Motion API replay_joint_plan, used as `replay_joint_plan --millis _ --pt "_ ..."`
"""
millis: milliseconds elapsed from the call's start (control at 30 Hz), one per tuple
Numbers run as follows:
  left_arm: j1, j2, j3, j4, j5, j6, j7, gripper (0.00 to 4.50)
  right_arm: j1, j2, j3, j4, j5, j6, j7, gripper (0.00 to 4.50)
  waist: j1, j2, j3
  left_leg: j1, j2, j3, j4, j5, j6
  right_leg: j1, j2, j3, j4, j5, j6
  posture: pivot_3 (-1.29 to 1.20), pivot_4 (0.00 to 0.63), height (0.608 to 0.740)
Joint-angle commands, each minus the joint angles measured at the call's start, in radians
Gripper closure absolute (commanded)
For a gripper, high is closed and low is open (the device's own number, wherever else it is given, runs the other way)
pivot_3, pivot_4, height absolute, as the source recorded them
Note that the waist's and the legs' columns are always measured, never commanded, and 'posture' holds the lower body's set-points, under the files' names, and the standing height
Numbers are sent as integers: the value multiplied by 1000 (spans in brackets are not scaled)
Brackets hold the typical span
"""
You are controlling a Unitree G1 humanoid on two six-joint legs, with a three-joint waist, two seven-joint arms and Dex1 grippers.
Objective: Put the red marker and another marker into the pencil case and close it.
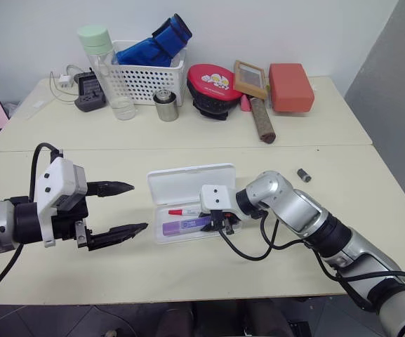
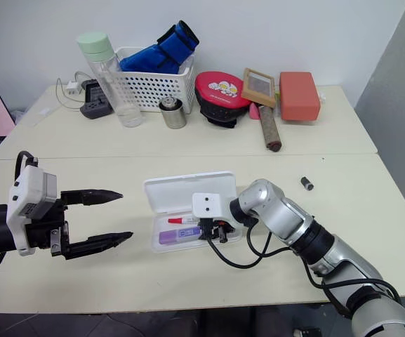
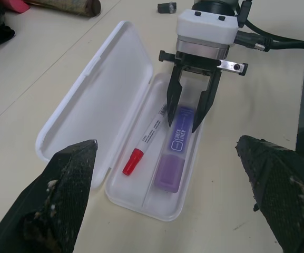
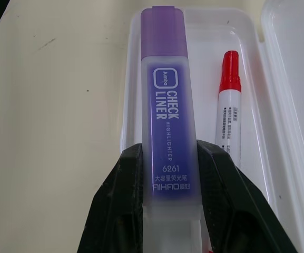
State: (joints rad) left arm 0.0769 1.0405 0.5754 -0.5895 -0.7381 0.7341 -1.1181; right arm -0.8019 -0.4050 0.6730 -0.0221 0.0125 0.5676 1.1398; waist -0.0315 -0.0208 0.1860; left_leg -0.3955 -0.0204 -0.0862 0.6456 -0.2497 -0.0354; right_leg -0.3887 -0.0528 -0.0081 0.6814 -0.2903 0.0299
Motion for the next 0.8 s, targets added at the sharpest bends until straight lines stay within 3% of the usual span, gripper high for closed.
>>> replay_joint_plan --millis 33,167,233,633,800 --pt "-8 13 2 -12 -8 -9 11 0 -14 8 -5 -25 -2 2 20 3432 0 0 0 0 0 0 0 0 0 0 0 0 0 0 0 0 150 740" --pt "-5 13 1 -12 -7 -12 13 0 -13 12 -10 -32 -1 10 23 3432 0 0 0 0 0 0 0 0 0 0 0 0 0 0 0 0 150 740" --pt "-4 13 -2 -10 -4 -15 14 0 -13 16 -14 -38 6 15 28 2732 0 0 0 0 0 0 0 0 0 0 0 0 0 0 0 0 150 740" --pt "-9 11 -15 -6 -4 -22 18 0 -19 21 -59 -76 37 38 28 89 0 0 0 0 0 0 0 0 0 0 0 0 0 0 0 0 150 740" --pt "-67 -10 -92 -18 -27 -24 42 0 37 -23 -194 -195 151 133 22 8 3 0 0 0 0 -1 0 0 0 0 0 0 0 0 0 0 150 740"
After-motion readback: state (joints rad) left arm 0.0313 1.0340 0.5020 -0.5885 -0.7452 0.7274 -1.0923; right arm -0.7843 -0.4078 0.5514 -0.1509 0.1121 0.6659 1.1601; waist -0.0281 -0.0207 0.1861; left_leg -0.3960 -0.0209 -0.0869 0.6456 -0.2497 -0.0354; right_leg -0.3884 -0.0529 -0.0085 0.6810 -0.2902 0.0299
